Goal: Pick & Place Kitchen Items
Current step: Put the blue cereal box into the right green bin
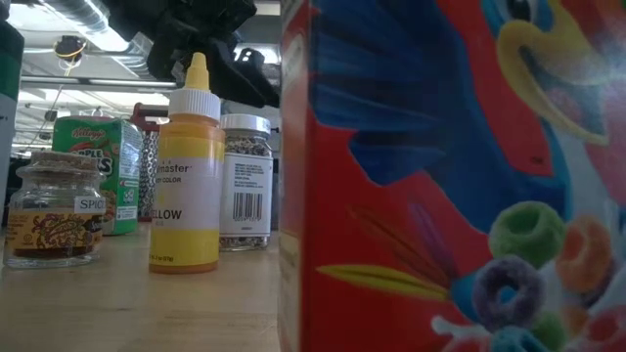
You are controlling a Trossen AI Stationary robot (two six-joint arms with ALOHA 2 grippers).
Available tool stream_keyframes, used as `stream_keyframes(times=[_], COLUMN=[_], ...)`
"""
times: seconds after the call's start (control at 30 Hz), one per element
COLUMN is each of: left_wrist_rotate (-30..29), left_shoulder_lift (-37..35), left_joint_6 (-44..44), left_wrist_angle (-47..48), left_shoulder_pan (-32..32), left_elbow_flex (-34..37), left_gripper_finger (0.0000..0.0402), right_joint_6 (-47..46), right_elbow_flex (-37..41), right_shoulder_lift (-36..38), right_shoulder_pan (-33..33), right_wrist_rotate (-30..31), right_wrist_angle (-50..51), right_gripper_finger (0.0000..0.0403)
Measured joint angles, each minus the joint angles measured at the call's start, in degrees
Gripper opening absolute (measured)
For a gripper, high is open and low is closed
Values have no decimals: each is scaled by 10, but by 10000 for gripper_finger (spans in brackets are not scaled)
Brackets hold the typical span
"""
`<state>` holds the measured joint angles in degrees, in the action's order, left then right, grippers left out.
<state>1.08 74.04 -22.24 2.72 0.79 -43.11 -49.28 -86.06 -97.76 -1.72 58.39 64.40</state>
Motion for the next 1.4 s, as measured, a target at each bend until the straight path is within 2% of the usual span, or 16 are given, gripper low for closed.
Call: stream_keyframes(times=[0.5, 0.67, 0.77, 1.07, 1.27, 1.4], left_wrist_rotate=[0, 0, 0, 0, 0, 0], left_shoulder_lift=[0, 0, 0, 0, 0, -1], left_joint_6=[7, 7, 6, 6, 5, 5], left_wrist_angle=[8, 11, 15, 14, 14, 16], left_shoulder_pan=[0, 0, 0, 0, 1, 1], left_elbow_flex=[0, 0, 0, 0, 0, 0], left_gripper_finger=[240, 240, 240, 240, 240, 240], right_joint_6=[21, 41, 46, -42, -15, 38], right_elbow_flex=[0, 0, 0, 0, -12, -29], right_shoulder_lift=[-9, -8, -7, -4, 23, 53], right_shoulder_pan=[-19, -9, -2, 29, 54, 69], right_wrist_rotate=[-60, -34, -35, -62, -79, -115], right_wrist_angle=[16, 57, 91, 261, 254, 253], right_gripper_finger=[135, 135, 135, 135, 135, 135])
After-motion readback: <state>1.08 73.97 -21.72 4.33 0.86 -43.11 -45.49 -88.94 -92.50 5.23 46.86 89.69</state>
